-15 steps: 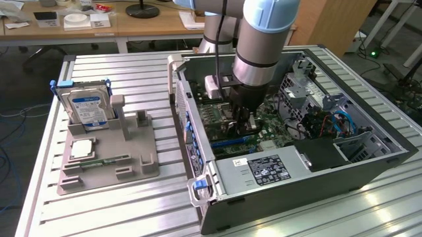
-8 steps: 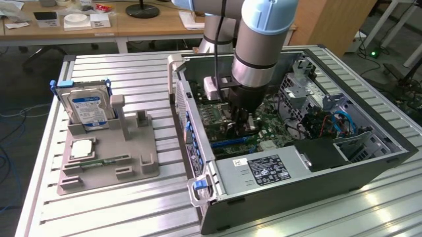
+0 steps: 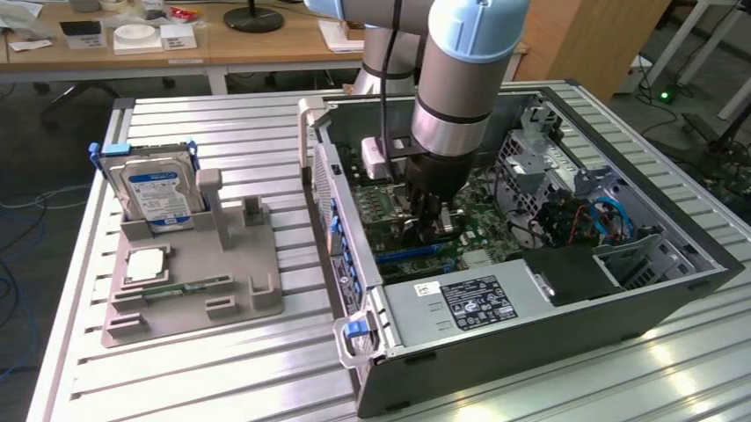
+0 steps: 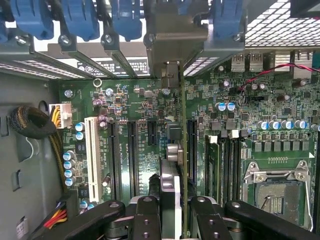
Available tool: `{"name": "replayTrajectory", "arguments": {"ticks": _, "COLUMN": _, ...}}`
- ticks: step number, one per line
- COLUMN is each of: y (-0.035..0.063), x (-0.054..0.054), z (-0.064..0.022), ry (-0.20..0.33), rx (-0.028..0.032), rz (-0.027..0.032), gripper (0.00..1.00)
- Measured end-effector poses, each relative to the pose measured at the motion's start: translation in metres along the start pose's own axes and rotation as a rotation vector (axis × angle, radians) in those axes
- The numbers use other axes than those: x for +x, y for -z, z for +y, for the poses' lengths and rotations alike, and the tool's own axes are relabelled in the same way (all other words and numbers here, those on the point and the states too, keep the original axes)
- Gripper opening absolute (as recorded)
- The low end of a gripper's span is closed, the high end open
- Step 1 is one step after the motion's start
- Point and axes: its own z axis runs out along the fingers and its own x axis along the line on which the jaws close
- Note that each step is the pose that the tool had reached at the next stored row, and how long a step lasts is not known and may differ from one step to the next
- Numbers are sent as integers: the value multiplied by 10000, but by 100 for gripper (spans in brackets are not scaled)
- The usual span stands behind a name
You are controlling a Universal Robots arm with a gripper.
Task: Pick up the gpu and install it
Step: 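Insert the gpu into the slot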
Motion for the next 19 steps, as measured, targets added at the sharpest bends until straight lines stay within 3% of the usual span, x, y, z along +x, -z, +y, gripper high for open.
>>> {"name": "replayTrajectory", "arguments": {"ticks": 19, "y": -77, "x": 2, "z": 3, "ry": 0, "rx": 0, "rz": 0, "gripper": 28}}
